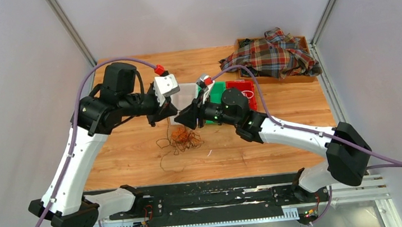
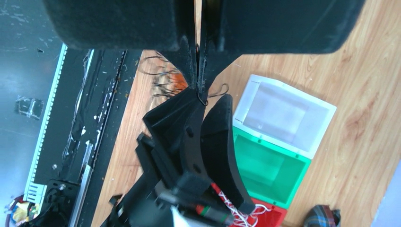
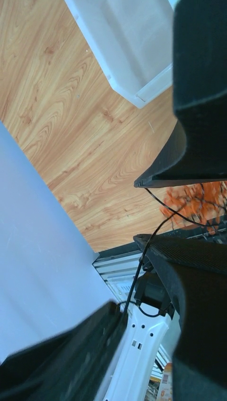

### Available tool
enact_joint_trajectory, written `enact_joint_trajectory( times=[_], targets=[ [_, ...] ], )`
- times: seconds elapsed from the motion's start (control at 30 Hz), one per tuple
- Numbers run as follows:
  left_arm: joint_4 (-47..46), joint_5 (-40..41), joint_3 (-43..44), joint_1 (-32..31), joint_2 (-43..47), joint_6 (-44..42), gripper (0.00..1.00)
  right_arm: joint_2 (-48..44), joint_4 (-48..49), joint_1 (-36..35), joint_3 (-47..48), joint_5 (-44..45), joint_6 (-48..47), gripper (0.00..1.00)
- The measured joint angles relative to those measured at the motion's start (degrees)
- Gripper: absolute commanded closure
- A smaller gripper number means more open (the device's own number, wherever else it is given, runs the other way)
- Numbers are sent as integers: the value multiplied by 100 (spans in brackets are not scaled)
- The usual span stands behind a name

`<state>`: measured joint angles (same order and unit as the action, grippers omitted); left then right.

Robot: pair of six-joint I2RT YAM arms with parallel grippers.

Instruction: Untangle the cables

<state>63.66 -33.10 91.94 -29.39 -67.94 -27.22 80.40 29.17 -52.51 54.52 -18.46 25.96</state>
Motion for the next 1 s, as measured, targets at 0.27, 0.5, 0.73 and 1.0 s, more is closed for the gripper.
enact_joint_trajectory(
  times=[0.27,0.5,0.73,1.0],
  targets=[
    [42,-144,490,-116,-28,162,100,614,170,-275,142,-59,66,69],
    [212,-118,811,-162,-149,225,100,894,361,-391,37,-7,151,71],
    [291,-74,1432,-170,-264,229,100,892,675,-391,-448,151,170,62],
    [188,22,2378,-192,-297,216,100,942,645,-391,-1274,452,197,51]
  ],
)
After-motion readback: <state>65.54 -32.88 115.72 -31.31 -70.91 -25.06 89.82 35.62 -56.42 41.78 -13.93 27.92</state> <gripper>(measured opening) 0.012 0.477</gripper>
